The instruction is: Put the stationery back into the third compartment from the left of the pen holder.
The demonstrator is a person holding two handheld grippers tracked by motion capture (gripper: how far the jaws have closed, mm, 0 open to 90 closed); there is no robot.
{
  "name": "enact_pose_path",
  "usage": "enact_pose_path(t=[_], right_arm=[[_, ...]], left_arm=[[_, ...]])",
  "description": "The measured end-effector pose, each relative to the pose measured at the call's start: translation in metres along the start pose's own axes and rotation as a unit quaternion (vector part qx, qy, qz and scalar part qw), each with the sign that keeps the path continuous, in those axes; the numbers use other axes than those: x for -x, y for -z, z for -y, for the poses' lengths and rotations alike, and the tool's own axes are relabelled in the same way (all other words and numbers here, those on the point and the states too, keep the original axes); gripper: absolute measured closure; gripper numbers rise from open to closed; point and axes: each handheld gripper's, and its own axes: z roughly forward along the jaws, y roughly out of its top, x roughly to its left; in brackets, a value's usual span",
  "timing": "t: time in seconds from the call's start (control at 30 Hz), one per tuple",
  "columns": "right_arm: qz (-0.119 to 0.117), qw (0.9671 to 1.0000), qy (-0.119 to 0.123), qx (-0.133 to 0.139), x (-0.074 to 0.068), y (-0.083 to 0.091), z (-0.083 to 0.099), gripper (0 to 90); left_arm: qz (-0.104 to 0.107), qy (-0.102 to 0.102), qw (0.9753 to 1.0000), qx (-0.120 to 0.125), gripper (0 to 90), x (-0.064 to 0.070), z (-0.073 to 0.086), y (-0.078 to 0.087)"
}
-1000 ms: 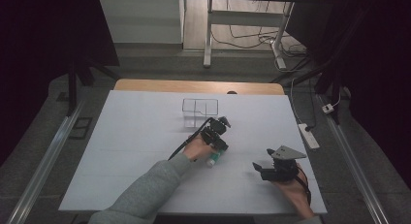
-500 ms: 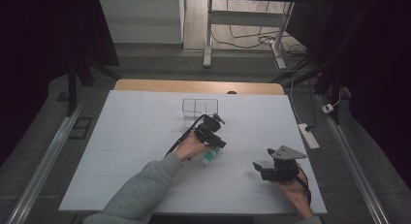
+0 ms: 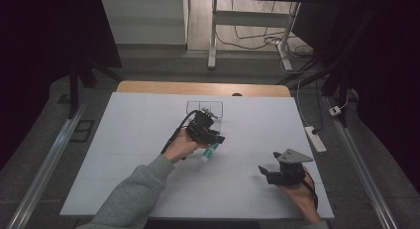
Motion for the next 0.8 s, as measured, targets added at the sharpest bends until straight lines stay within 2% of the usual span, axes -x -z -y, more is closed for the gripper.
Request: enact_pose_path(t=[0.3, 0.63, 0.8], right_arm=[[-0.001, 1.0, -0.001, -0.002, 0.0, -0.001, 0.001, 22.0], [0.001, 1.0, 0.0, -0.003, 0.0, -0.001, 0.001, 22.0], [0.001, 1.0, -0.001, -0.002, 0.0, -0.001, 0.001, 22.0]], left_arm=[[-0.002, -0.005, 0.9995, 0.031, 64.1, -0.006, 0.007, 0.014], [-0.009, -0.018, 0.9985, 0.051, 64.2, -0.007, 0.012, 0.027], [-0.011, -0.015, 0.998, 0.061, 64.1, -0.011, 0.013, 0.032]])
